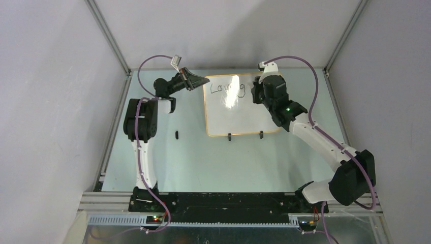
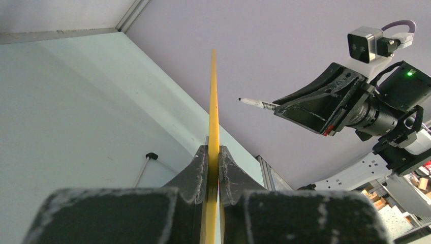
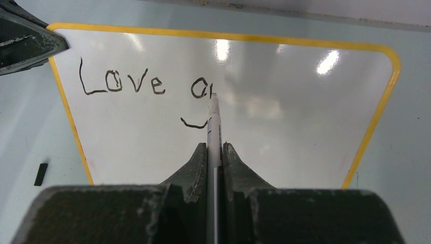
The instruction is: Write a sentence on the whiteboard
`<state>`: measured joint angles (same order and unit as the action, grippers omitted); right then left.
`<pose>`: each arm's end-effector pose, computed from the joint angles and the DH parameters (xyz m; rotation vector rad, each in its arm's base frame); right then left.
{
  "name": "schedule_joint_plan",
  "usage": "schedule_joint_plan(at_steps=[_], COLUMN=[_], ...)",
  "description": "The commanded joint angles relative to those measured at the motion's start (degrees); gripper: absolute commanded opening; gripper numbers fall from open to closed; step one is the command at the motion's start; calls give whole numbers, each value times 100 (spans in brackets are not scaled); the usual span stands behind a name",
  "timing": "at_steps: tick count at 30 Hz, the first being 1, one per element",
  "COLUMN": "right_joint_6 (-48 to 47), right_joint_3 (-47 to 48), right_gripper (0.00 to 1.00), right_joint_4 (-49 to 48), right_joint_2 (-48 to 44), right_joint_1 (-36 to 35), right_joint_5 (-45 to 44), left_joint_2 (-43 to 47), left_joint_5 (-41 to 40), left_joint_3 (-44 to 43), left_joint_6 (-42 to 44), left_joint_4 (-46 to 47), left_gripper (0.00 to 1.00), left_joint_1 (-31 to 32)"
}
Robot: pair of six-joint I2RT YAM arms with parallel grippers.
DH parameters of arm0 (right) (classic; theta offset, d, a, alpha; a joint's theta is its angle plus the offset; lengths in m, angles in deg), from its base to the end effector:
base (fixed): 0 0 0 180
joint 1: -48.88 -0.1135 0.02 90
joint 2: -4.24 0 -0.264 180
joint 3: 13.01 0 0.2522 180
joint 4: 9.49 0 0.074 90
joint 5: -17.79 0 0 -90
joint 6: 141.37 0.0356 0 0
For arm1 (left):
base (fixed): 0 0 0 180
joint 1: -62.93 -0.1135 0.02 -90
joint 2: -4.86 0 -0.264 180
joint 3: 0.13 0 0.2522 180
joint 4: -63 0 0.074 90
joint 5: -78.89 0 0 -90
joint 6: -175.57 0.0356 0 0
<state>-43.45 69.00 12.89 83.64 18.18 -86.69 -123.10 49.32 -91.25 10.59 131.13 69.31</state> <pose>0.2844 0.1585 0.3478 -0.2091 1.8987 0.2143 0.4562 -0.0822 0.2180 0.3113 1.5033 -1.7070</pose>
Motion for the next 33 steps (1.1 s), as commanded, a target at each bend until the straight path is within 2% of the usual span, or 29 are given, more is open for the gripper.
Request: schedule_joint_plan(at_steps=[1, 18, 33], right_joint_6=[10, -33, -53], right_joint_3=[35, 388, 493], right_gripper=[0, 0, 0], right_joint_4=[-307, -166, -158], right_joint_2=[72, 510, 546], right_joint_1=[61, 90, 169], right_joint_5=[21, -97, -117], left_joint_2=[250, 259, 261], left_joint_5=[37, 36, 40], left_joint_3=[-55, -43, -37], left_joint_6=[63, 71, 71], left_joint_4=[198, 197, 200], left_gripper=[0, 0, 0], left_joint_1=[23, 27, 27])
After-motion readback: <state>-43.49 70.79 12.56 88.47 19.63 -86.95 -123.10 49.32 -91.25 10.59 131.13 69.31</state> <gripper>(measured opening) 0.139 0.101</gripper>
